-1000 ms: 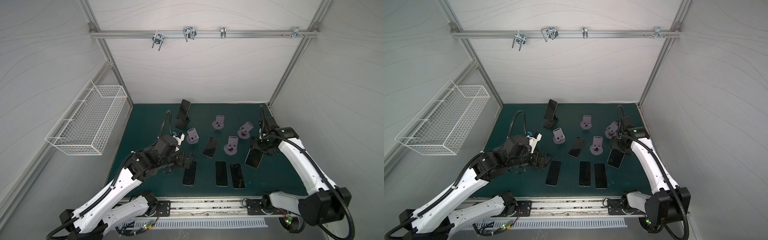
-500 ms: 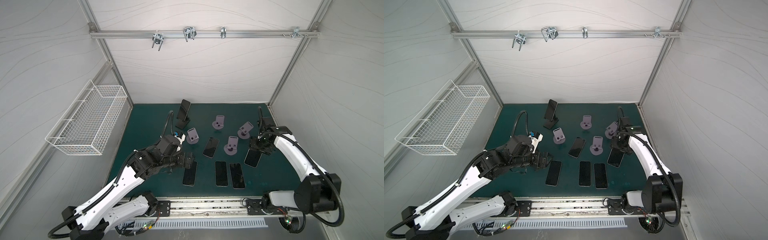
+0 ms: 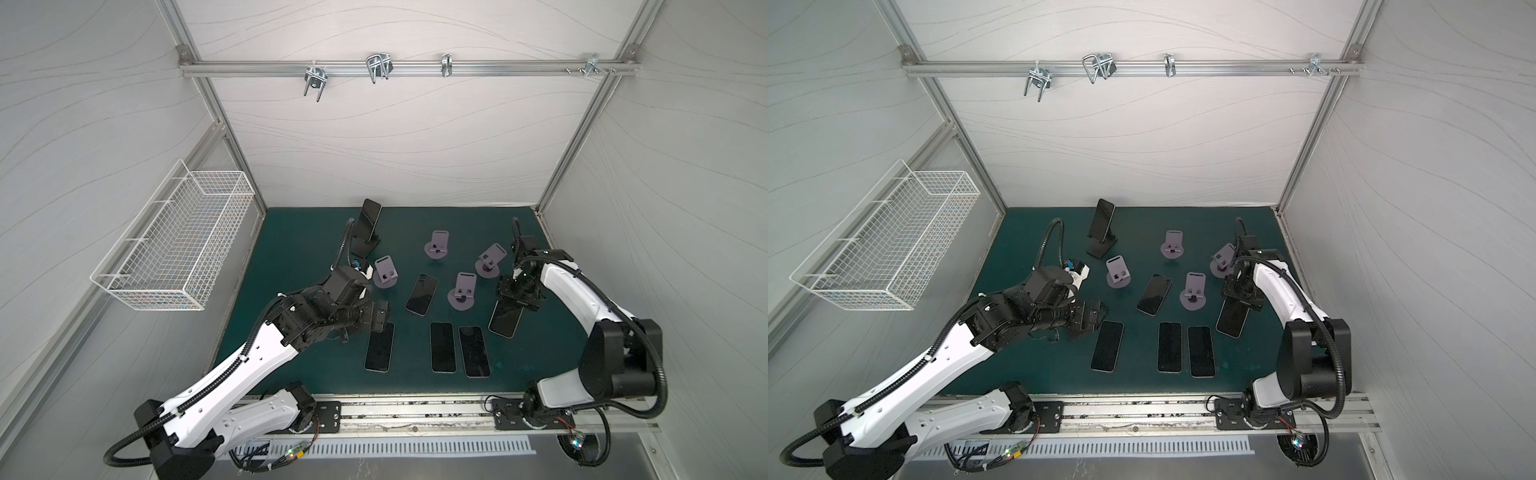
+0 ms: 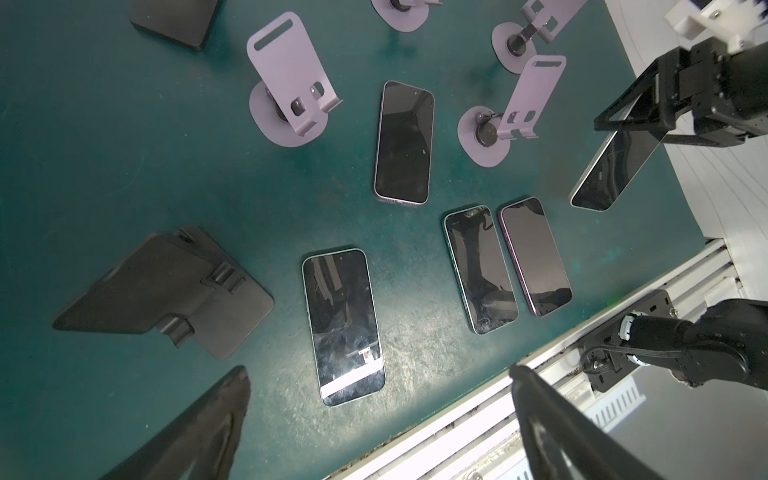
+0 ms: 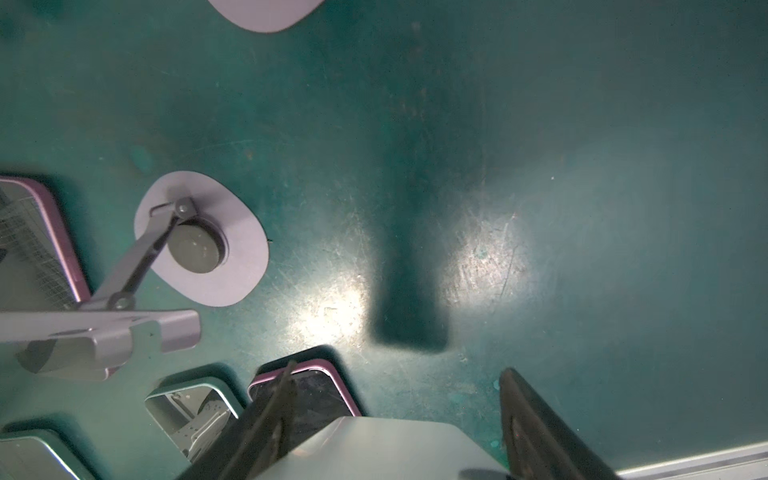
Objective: Remove the phone from the phone stand
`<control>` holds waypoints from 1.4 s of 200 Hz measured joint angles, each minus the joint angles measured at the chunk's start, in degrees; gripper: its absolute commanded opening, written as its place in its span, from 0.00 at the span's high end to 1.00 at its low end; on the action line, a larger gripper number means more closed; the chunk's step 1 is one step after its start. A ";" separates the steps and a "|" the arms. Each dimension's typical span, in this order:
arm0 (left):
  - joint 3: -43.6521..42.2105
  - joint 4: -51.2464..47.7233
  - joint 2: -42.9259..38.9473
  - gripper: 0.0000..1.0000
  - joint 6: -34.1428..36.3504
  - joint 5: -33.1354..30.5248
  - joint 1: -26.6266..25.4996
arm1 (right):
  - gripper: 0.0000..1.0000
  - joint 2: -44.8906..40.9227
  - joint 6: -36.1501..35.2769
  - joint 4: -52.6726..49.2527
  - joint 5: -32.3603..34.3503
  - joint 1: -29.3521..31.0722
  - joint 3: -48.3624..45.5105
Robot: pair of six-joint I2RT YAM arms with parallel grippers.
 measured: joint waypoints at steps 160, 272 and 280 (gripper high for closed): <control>4.94 -0.09 3.19 0.01 3.06 -1.70 -0.02 | 0.40 14.88 -0.66 3.91 -1.16 -0.61 3.08; 5.68 0.48 6.73 0.01 5.25 -1.01 -0.02 | 0.39 17.16 -1.25 5.55 -1.25 -0.66 3.06; 5.68 0.48 6.95 0.01 5.33 -0.96 -0.02 | 0.39 17.31 -1.22 5.68 -1.25 -0.66 3.06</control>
